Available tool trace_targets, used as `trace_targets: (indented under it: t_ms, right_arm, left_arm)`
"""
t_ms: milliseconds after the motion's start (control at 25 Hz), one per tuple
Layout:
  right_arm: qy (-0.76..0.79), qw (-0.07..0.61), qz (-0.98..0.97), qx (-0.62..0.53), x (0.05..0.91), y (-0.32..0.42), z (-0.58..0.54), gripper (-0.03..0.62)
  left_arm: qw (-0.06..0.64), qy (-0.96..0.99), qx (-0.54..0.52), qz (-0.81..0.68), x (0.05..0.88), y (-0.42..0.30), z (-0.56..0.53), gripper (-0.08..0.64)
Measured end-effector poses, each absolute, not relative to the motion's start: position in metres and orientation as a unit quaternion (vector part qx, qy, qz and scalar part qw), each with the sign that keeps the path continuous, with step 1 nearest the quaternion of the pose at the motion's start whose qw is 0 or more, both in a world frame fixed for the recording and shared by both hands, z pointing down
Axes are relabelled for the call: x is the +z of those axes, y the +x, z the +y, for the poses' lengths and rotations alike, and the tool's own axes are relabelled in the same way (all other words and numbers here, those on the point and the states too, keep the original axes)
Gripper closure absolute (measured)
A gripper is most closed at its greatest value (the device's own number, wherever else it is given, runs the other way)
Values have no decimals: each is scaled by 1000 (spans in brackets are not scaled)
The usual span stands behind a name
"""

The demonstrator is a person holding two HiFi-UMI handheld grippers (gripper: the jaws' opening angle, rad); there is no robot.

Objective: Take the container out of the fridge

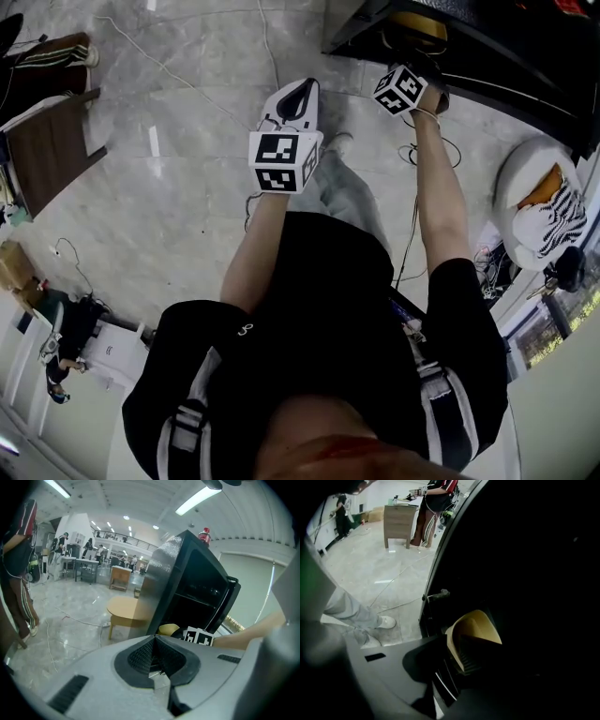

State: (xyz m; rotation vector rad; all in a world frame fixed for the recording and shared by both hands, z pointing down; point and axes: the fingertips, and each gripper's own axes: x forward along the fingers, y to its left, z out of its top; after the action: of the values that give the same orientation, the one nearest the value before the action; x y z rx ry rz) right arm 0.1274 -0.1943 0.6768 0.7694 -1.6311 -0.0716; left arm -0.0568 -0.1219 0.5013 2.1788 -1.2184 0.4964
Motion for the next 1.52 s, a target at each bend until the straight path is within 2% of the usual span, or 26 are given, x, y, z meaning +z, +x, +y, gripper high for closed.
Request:
trace_targets:
  t_ms: [80, 120, 160, 320, 560, 880, 1040, 1280, 1520]
  right_arm:
    - [305, 641, -704, -38, 687, 126, -192, 475]
    - [298, 648, -699, -44, 690, 127, -191, 492]
    - [298, 652, -696, -47, 690, 128, -191, 550]
    - [348, 612, -710, -17, 666, 124, -181, 575]
    - [479, 460, -742, 94, 599, 121, -143, 575]
    - [637, 164, -714, 239, 493, 153, -66, 575]
    - [658, 41, -710, 248, 425, 180, -37, 575]
    - [668, -72, -718, 185, 322, 221, -5, 575]
    - [670, -118, -723, 118, 249, 246, 18, 575]
  left_arm:
    - [292, 819, 188, -457, 502, -60, -120, 552]
    - [291, 818, 189, -458, 502, -62, -119, 552]
    - [290, 818, 190, -459, 501, -64, -118, 552]
    - [287, 818, 188, -463, 497, -64, -114, 552]
    - [269, 838, 178, -440, 482, -35, -98, 552]
    - [228, 871, 144, -412, 441, 10, -67, 552]
    - [202, 888, 111, -398, 404, 46, -58, 552]
    - [138, 921, 36, -363, 314, 108, -44, 552]
    - [80, 933, -28, -349, 232, 133, -37, 552]
